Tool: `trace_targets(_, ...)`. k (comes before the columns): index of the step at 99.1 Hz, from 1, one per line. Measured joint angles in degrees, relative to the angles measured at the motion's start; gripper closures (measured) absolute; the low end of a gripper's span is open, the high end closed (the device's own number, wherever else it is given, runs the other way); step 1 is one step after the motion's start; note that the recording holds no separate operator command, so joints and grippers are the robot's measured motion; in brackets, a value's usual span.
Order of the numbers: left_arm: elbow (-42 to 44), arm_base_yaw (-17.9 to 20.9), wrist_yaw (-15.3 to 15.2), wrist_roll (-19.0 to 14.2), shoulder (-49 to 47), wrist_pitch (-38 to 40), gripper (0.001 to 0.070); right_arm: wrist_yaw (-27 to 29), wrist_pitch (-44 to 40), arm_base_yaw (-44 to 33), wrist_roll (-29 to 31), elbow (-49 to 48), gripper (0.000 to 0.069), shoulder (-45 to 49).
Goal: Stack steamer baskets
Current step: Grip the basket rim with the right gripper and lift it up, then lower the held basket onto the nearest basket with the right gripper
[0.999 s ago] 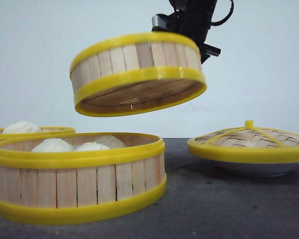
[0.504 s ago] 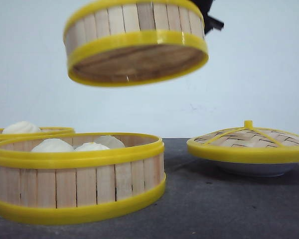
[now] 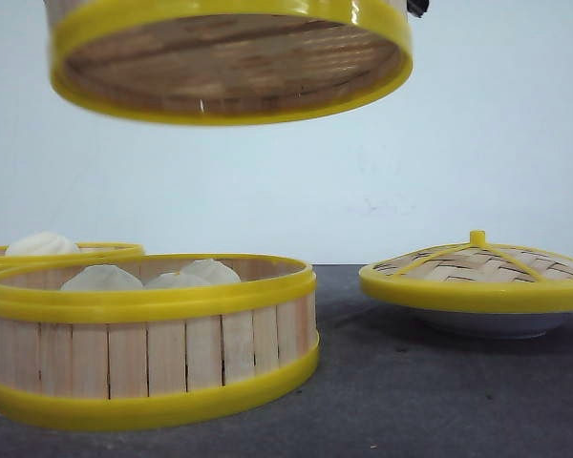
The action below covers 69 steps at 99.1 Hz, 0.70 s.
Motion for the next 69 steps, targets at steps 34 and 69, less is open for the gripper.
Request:
trace_targets(34,0.00,0.00,-0.02,0.00,0.00,0.00,0.0244,0.07,11.93,1.51,0.42,-18.71,0.0665,-4.98)
trace_targets(69,0.00,0.00,0.00,0.00,0.00,0.00,0.0244,0.04,22.51,2.54,1.68,-18.71,0.0665,-0.44)
